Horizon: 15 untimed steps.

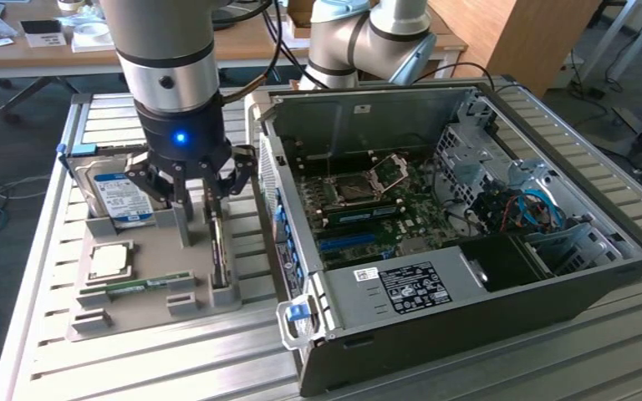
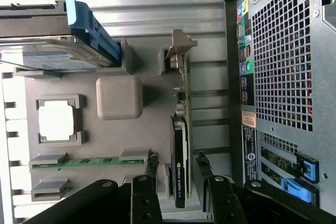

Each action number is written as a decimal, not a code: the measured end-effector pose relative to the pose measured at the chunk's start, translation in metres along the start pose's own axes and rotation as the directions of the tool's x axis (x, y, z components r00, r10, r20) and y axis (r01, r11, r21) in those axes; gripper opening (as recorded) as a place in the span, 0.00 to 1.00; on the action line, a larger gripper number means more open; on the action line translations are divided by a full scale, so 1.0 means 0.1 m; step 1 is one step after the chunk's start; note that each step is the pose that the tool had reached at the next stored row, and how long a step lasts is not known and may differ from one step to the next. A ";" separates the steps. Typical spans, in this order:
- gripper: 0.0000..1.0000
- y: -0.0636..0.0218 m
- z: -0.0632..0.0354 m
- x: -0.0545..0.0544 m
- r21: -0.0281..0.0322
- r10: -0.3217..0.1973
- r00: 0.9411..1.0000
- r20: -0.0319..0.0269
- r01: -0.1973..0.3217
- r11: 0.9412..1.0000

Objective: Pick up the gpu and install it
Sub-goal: 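Pick up the gpu and move the gpu toward the slot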

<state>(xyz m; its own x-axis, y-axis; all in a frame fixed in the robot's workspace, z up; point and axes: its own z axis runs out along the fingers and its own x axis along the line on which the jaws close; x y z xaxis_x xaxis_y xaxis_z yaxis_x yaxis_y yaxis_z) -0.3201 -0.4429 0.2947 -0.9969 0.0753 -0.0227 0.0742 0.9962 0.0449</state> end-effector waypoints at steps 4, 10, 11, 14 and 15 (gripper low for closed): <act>0.42 0.001 0.016 -0.02 0.000 0.000 1.000 0.000 0.000 1.000; 0.42 0.000 0.037 -0.02 0.000 0.000 1.000 0.000 0.000 1.000; 0.42 0.001 0.039 -0.03 0.000 0.000 1.000 0.000 0.000 1.000; 0.42 0.002 0.048 -0.05 0.000 0.000 1.000 0.000 0.000 1.000; 0.42 0.001 0.062 -0.05 0.000 0.000 1.000 0.000 0.000 1.000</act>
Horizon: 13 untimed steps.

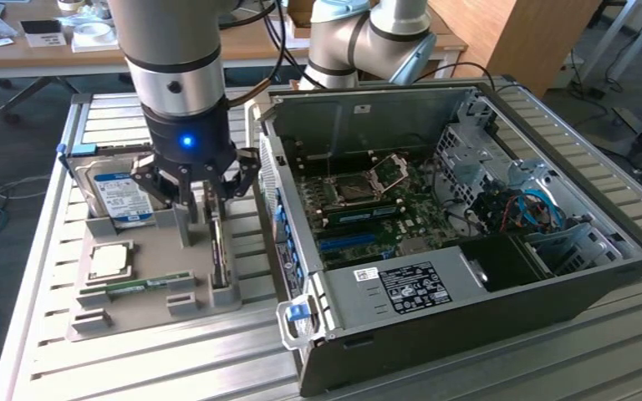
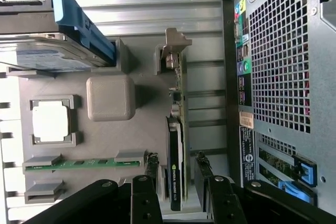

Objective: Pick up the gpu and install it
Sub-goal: 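Pick up the gpu and move the gpu toward the slot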

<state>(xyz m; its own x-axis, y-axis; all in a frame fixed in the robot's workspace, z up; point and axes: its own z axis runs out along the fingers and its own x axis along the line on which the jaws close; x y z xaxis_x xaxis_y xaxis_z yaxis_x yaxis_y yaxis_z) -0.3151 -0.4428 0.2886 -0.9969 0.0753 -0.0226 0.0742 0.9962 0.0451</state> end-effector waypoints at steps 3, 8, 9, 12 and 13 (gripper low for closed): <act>0.42 -0.002 0.054 0.00 0.000 0.000 1.000 0.000 0.000 1.000; 0.42 -0.002 0.081 -0.02 0.000 0.000 1.000 0.000 0.000 1.000; 0.42 -0.002 0.087 -0.02 0.000 0.000 1.000 0.000 0.000 1.000; 0.42 -0.004 0.125 -0.02 0.000 0.000 1.000 0.000 0.000 1.000; 0.42 -0.005 0.142 -0.02 0.000 0.000 1.000 0.000 0.000 1.000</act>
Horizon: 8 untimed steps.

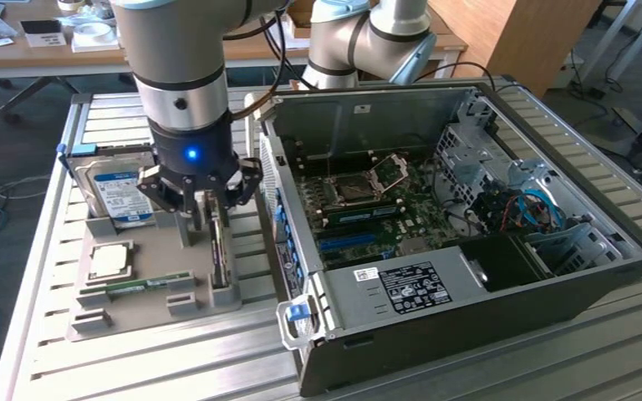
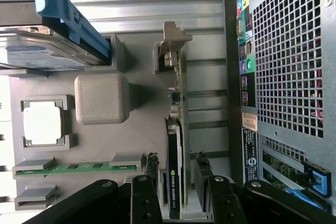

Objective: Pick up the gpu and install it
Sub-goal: 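Pick up the gpu and move the gpu toward the slot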

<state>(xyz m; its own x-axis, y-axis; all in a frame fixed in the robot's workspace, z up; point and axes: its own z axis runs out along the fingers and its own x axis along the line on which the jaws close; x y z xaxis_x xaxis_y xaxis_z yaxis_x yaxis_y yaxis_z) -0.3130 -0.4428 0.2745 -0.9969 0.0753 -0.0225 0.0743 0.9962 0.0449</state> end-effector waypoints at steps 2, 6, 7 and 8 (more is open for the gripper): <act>0.42 -0.001 0.028 0.00 0.000 0.000 1.000 0.000 0.000 1.000; 0.42 -0.002 0.056 -0.01 0.001 0.000 1.000 0.000 0.000 1.000; 0.42 -0.002 0.063 -0.01 0.001 0.000 1.000 0.000 0.000 1.000; 0.42 -0.002 0.069 -0.01 0.001 0.000 1.000 0.000 0.000 1.000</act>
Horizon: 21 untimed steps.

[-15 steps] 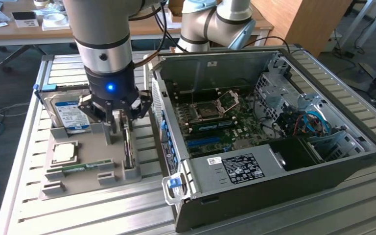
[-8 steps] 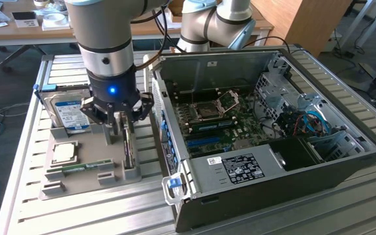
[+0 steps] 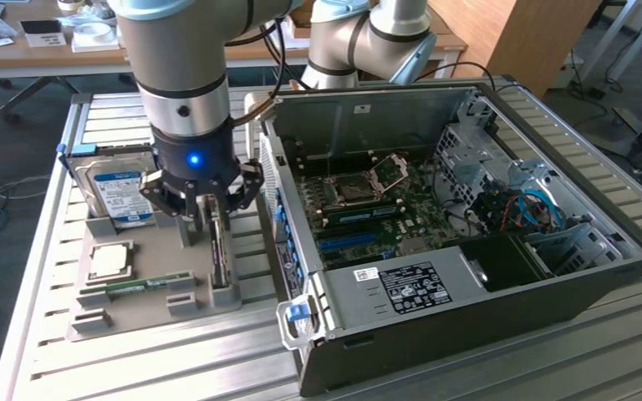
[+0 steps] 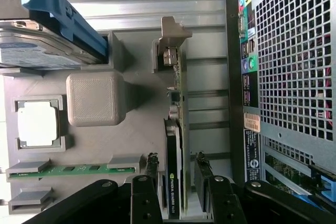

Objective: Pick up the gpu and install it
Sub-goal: 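Pick up the gpu and move the gpu toward the slot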

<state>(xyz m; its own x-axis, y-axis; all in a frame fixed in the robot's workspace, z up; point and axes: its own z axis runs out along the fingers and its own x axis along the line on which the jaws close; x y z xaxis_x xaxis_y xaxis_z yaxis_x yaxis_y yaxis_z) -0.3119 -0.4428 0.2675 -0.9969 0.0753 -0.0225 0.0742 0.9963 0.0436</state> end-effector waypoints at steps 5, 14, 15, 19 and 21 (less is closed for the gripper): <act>0.42 -0.003 0.065 0.00 0.001 0.000 1.000 0.000 0.000 1.000; 0.42 -0.008 0.177 0.00 0.001 0.000 1.000 0.000 0.000 1.000; 0.42 -0.008 0.177 0.00 0.001 0.000 1.000 0.000 0.000 1.000; 0.42 -0.009 0.202 0.00 0.000 0.000 1.000 0.000 0.000 1.000; 0.42 -0.010 0.231 0.00 0.001 0.000 1.000 0.000 0.000 1.000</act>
<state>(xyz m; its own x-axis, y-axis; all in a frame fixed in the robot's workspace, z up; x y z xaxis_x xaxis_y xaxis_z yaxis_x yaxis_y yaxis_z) -0.3119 -0.4429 0.2444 -0.9969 0.0752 -0.0227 0.0742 0.9963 0.0430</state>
